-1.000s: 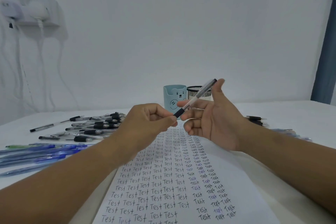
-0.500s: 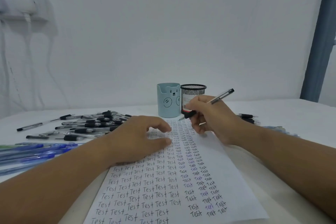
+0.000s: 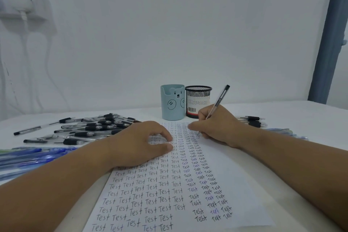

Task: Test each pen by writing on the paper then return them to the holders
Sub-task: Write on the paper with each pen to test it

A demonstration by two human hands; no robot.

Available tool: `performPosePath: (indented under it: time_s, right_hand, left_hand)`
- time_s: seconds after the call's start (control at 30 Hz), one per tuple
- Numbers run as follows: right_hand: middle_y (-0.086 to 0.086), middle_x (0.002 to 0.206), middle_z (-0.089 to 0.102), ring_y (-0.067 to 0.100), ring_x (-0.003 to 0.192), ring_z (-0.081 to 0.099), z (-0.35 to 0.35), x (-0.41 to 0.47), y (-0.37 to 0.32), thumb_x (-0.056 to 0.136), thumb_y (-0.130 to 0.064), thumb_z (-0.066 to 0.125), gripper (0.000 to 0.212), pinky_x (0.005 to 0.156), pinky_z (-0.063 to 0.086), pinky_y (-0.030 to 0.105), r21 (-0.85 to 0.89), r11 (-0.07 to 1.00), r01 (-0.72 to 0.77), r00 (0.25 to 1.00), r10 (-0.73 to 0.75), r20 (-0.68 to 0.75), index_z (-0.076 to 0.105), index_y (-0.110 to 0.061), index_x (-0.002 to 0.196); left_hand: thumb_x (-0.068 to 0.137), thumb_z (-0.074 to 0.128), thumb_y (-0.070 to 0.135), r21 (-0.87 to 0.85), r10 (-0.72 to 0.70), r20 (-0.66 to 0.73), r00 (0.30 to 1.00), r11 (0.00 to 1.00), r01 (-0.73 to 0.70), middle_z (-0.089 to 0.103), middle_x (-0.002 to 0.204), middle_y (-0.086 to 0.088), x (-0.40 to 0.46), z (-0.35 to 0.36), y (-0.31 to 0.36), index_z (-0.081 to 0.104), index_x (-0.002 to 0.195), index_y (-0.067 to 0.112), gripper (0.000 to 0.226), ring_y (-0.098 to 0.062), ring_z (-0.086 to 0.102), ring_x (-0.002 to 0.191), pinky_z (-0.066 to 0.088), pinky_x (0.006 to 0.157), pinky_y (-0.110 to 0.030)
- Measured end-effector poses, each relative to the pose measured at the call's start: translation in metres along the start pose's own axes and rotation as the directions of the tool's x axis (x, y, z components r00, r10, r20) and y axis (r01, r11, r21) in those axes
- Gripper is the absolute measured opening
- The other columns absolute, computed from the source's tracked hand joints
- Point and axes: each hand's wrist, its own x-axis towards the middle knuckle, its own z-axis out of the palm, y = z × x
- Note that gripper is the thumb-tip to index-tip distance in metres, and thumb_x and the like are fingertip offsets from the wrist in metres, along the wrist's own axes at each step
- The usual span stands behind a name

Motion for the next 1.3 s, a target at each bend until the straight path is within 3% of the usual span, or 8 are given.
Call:
performPosePath:
  time_s: [0.13, 0.47, 0.57, 0.83, 0.97, 1.17, 1.3]
  right_hand:
    - [0.002, 0.045, 0.056, 0.009, 0.038, 0.041, 0.000, 0.001, 0.001, 0.079, -0.011, 0.070, 0.042, 0.042, 0.033, 0.017, -0.022, 1.000, -0.008, 1.000, 0.008, 0.026, 0.043, -0.019, 0.048]
    - [0.002, 0.046, 0.054, 0.016, 0.052, 0.051, 0.000, 0.003, 0.004, 0.077, -0.010, 0.069, 0.039, 0.054, 0.039, 0.023, -0.038, 0.999, 0.026, 0.998, -0.024, 0.061, 0.042, -0.019, 0.049]
    - [0.003, 0.047, 0.050, 0.020, 0.053, 0.049, 0.000, 0.005, 0.006, 0.077, -0.009, 0.069, 0.044, 0.049, 0.034, 0.022, -0.014, 1.000, 0.020, 0.998, -0.019, 0.068, 0.040, -0.020, 0.046]
    - [0.000, 0.046, 0.053, 0.014, 0.051, 0.051, 0.001, 0.005, 0.007, 0.078, -0.010, 0.070, 0.041, 0.053, 0.038, 0.023, -0.034, 0.998, 0.057, 0.996, -0.055, 0.064, 0.041, -0.019, 0.049]
    - [-0.002, 0.050, 0.037, 0.015, 0.055, 0.038, 0.001, 0.008, 0.008, 0.076, -0.014, 0.071, 0.043, 0.055, 0.030, 0.026, -0.088, 0.992, 0.086, 0.996, -0.083, 0.032, 0.037, -0.018, 0.051]
    - [-0.001, 0.045, 0.042, 0.018, 0.053, 0.039, 0.000, 0.008, 0.011, 0.077, -0.010, 0.069, 0.044, 0.048, 0.030, 0.023, -0.016, 0.998, 0.066, 0.997, -0.065, 0.040, 0.039, -0.019, 0.046]
    - [0.001, 0.051, 0.036, 0.016, 0.055, 0.035, 0.001, 0.010, 0.011, 0.076, -0.012, 0.070, 0.044, 0.055, 0.030, 0.026, -0.062, 0.994, 0.094, 0.995, -0.091, 0.048, 0.036, -0.019, 0.049]
  left_hand:
    - [0.084, 0.064, 0.065, -0.002, 0.008, 0.005, 1.000, 1.000, -0.008, 0.055, 0.127, 0.031, 0.001, 0.001, 0.000, 0.064, 0.110, 0.051, 0.030, 0.005, 0.047, 0.127, 0.037, 0.115, -0.034]
    - [0.086, 0.063, 0.063, 0.011, 0.007, 0.010, 1.000, 1.000, -0.007, 0.053, 0.126, 0.032, 0.001, 0.002, 0.000, 0.063, 0.111, 0.049, 0.029, 0.005, 0.046, 0.126, 0.036, 0.112, -0.029]
    - [0.086, 0.062, 0.063, 0.015, 0.007, 0.008, 1.000, 1.000, -0.007, 0.053, 0.127, 0.031, 0.002, 0.001, 0.000, 0.062, 0.111, 0.050, 0.029, 0.005, 0.046, 0.125, 0.036, 0.113, -0.030]
    - [0.086, 0.062, 0.064, 0.018, 0.018, 0.010, 1.000, 1.000, -0.018, 0.054, 0.125, 0.033, 0.003, 0.002, -0.001, 0.062, 0.112, 0.050, 0.029, 0.006, 0.046, 0.125, 0.036, 0.112, -0.028]
    - [0.086, 0.062, 0.064, 0.017, 0.016, 0.015, 1.000, 1.000, -0.016, 0.053, 0.125, 0.033, 0.002, 0.002, -0.001, 0.062, 0.111, 0.050, 0.029, 0.007, 0.047, 0.124, 0.036, 0.113, -0.029]
    - [0.088, 0.061, 0.061, 0.018, 0.012, 0.016, 1.000, 1.000, -0.013, 0.053, 0.125, 0.033, 0.001, 0.002, 0.001, 0.062, 0.112, 0.048, 0.027, 0.009, 0.045, 0.123, 0.034, 0.108, -0.023]
    - [0.088, 0.061, 0.060, 0.014, 0.007, 0.023, 1.000, 1.000, -0.007, 0.052, 0.126, 0.033, 0.000, 0.002, 0.002, 0.062, 0.113, 0.048, 0.027, 0.009, 0.045, 0.124, 0.033, 0.108, -0.022]
